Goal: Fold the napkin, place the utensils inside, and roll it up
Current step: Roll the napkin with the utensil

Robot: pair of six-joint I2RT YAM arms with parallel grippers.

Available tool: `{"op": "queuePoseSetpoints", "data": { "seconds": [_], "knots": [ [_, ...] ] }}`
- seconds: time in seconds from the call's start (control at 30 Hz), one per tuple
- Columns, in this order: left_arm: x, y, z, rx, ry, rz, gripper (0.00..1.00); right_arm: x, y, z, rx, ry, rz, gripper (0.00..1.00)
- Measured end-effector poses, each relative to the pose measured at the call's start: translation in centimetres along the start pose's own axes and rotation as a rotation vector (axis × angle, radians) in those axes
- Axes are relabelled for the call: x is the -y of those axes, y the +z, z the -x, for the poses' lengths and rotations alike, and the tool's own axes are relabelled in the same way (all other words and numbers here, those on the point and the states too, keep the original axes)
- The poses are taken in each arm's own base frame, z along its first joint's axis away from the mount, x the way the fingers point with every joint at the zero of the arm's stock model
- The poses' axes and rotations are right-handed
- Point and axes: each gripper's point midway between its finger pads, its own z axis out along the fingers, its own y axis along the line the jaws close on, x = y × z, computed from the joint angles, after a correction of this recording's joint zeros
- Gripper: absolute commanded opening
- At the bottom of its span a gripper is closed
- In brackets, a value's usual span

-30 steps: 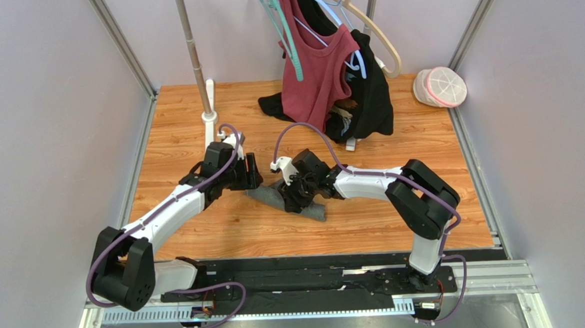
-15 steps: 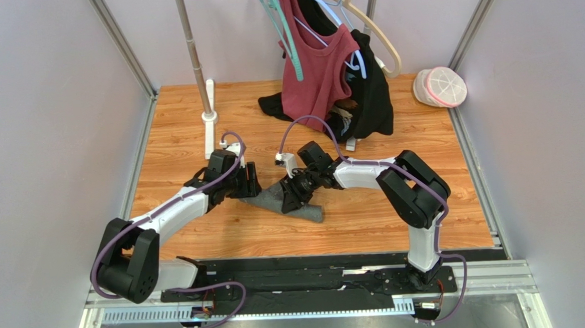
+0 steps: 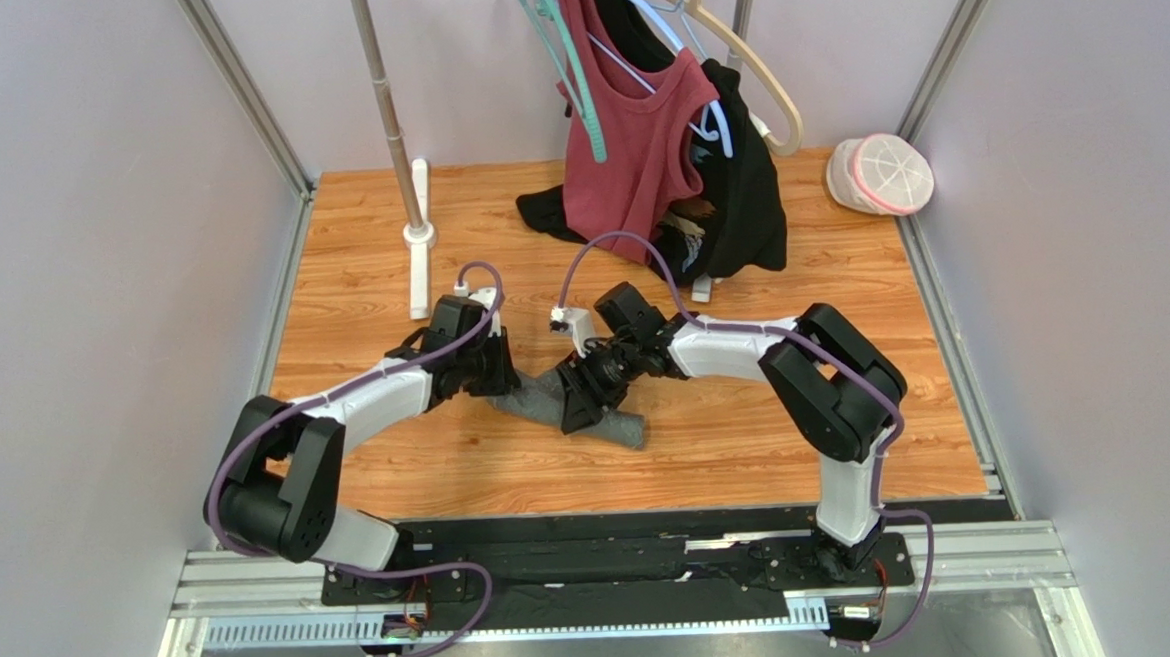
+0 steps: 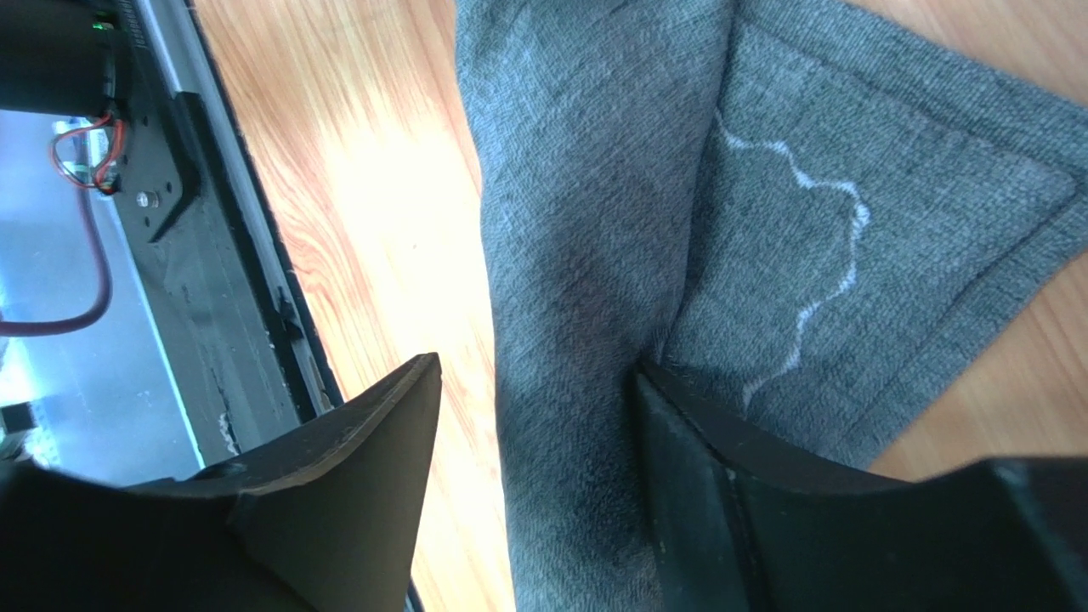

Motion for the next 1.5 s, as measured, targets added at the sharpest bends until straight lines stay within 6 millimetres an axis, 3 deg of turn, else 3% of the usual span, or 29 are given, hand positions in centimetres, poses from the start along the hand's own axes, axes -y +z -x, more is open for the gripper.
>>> {"op": "queuePoseSetpoints", "data": {
  "seconds": [0.17,0.37,0.47,0.6,1.13,1.23,1.33,1.37,1.5],
  "knots": [
    [0.3,0.5,0.3,-0.027,0.008,-0.008,0.16,0.2,-2.0,0.5,0.011,-0.010,-0.119,0.64],
    [0.5,0.7,0.3,-0.039,0.008,-0.014,0.16,-1.4,-4.4,3.4,0.108,-0.179,-0.293,0.64],
    [0.5,0.7,0.3,-0.048,0.008,-0.016,0.16,-3.1,-3.8,3.4,0.125,-0.286,-0.335,0.64],
    [0.6,0.8,0.4,-0.057,0.008,-0.018,0.16,-4.2,-2.2,1.7,0.089,-0.373,-0.362,0.63],
    [0.8,0.8,0.4,-0.069,0.010,-0.024,0.16,0.2,0.3,0.1,0.026,-0.421,-0.482,0.62],
    [0.9,0.7,0.4,-0.070,0.011,-0.033,0.21,0.6,0.6,0.0,0.024,-0.421,-0.491,0.62],
    [1.0,0.7,0.4,-0.070,0.010,-0.039,0.37,1.3,1.0,-0.2,0.017,-0.417,-0.512,0.60],
    [1.1,0.6,0.5,-0.068,0.011,-0.041,0.47,1.5,1.1,-0.3,0.017,-0.414,-0.515,0.59],
    [1.4,-0.1,1.1,-0.040,0.011,-0.048,0.60,2.0,1.0,0.0,0.021,-0.388,-0.517,0.49]
  ]
}}
